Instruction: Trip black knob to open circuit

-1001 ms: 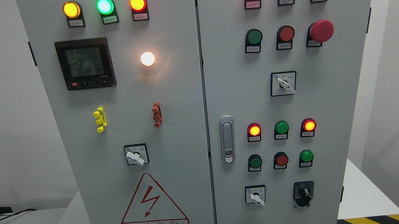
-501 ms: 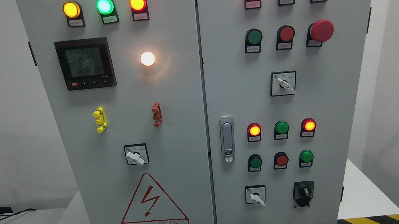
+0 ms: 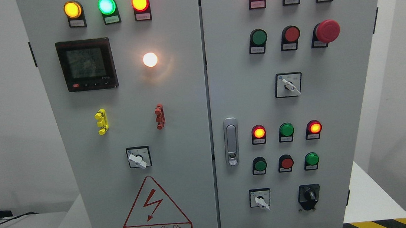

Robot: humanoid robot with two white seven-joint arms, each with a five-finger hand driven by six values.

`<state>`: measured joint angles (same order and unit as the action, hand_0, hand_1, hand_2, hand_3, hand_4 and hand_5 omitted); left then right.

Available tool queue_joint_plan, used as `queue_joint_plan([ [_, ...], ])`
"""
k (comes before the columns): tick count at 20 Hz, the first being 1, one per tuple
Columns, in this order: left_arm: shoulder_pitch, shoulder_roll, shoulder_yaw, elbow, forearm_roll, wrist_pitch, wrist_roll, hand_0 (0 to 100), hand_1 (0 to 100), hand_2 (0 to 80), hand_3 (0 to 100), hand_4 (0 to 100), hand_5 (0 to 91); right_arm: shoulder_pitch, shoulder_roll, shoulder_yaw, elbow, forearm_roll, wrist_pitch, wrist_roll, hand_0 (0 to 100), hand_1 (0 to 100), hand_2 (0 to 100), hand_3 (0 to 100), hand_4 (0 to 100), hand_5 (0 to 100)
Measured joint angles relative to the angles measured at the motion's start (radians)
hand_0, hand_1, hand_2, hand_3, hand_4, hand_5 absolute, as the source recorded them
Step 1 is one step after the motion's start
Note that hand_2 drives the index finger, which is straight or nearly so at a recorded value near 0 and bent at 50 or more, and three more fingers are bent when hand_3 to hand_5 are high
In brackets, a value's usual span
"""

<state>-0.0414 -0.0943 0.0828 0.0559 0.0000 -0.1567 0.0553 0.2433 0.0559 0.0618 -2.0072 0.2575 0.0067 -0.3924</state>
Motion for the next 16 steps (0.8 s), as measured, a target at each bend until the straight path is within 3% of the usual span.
queue_joint_plan([
  [16,0.000,0.000,0.000,0.000,0.000,0.000,0.000,12,39,0.0,0,0,0.0,-0.130,0.011,0.006,0.103,0.004,0.033,0.009,27,76,44,84,88,98],
])
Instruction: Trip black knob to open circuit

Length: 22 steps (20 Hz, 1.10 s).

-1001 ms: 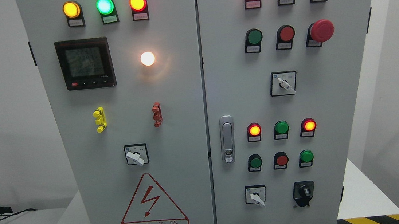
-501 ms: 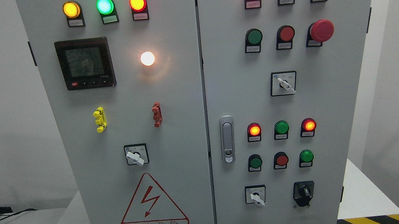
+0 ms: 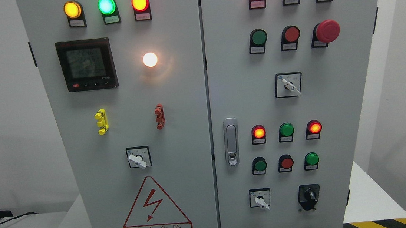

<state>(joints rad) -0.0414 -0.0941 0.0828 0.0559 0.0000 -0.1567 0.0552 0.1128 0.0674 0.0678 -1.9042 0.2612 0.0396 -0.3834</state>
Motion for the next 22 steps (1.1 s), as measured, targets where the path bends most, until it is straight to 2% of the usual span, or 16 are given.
queue_joint_plan([
  [13,0.000,0.000,0.000,0.000,0.000,0.000,0.000,12,39,0.0,0,0,0.0,-0.092,0.002,-0.046,0.096,-0.002,0.024,-0.011,27,76,43,84,88,98],
  [22,0.000,0.000,0.000,0.000,0.000,0.000,0.000,12,39,0.0,0,0,0.0,-0.133,0.003,-0.058,0.148,-0.002,0.036,-0.002,28,75,44,85,88,98],
])
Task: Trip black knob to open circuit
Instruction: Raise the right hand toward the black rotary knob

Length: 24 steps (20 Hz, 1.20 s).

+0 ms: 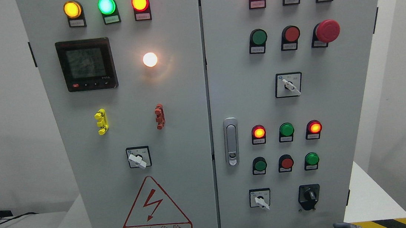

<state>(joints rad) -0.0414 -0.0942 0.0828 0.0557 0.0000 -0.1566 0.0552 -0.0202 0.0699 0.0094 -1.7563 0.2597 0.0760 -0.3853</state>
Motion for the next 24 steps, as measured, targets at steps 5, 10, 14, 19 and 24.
queue_joint_plan([
  [5,0.000,0.000,0.000,0.000,0.000,0.000,0.000,12,39,0.0,0,0,0.0,-0.031,0.000,-0.003,0.026,0.001,0.001,0.001,28,75,45,85,87,98],
  [10,0.000,0.000,0.000,0.000,0.000,0.000,0.000,12,39,0.0,0,0,0.0,-0.055,0.000,-0.006,0.047,0.001,0.009,0.001,27,74,45,85,87,98],
  [14,0.000,0.000,0.000,0.000,0.000,0.000,0.000,12,39,0.0,0,0,0.0,-0.075,0.000,-0.007,0.062,0.001,0.011,0.002,28,73,45,85,87,98],
  [19,0.000,0.000,0.000,0.000,0.000,0.000,0.000,12,39,0.0,0,0,0.0,-0.099,0.000,-0.008,0.081,0.001,0.011,0.002,28,73,45,85,87,98],
  [24,0.000,0.000,0.000,0.000,0.000,0.000,0.000,12,39,0.0,0,0,0.0,-0.122,0.000,-0.008,0.107,0.001,0.011,0.002,28,72,46,85,87,98],
])
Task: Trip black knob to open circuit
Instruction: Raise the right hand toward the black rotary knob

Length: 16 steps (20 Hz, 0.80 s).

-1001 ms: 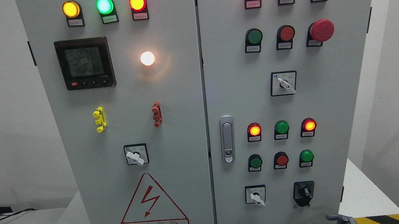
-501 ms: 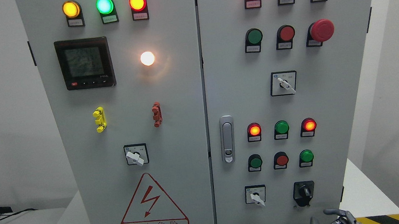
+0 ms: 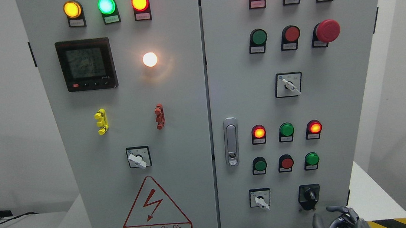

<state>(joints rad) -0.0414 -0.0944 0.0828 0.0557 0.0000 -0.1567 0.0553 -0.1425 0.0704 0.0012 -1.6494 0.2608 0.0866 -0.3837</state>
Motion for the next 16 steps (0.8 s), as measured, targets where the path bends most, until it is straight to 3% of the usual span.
queue_joint_plan([
  [16,0.000,0.000,0.000,0.000,0.000,0.000,0.000,12,39,0.0,0,0,0.0,-0.042,0.003,-0.001,0.051,-0.001,0.028,0.000,26,75,46,85,87,98],
])
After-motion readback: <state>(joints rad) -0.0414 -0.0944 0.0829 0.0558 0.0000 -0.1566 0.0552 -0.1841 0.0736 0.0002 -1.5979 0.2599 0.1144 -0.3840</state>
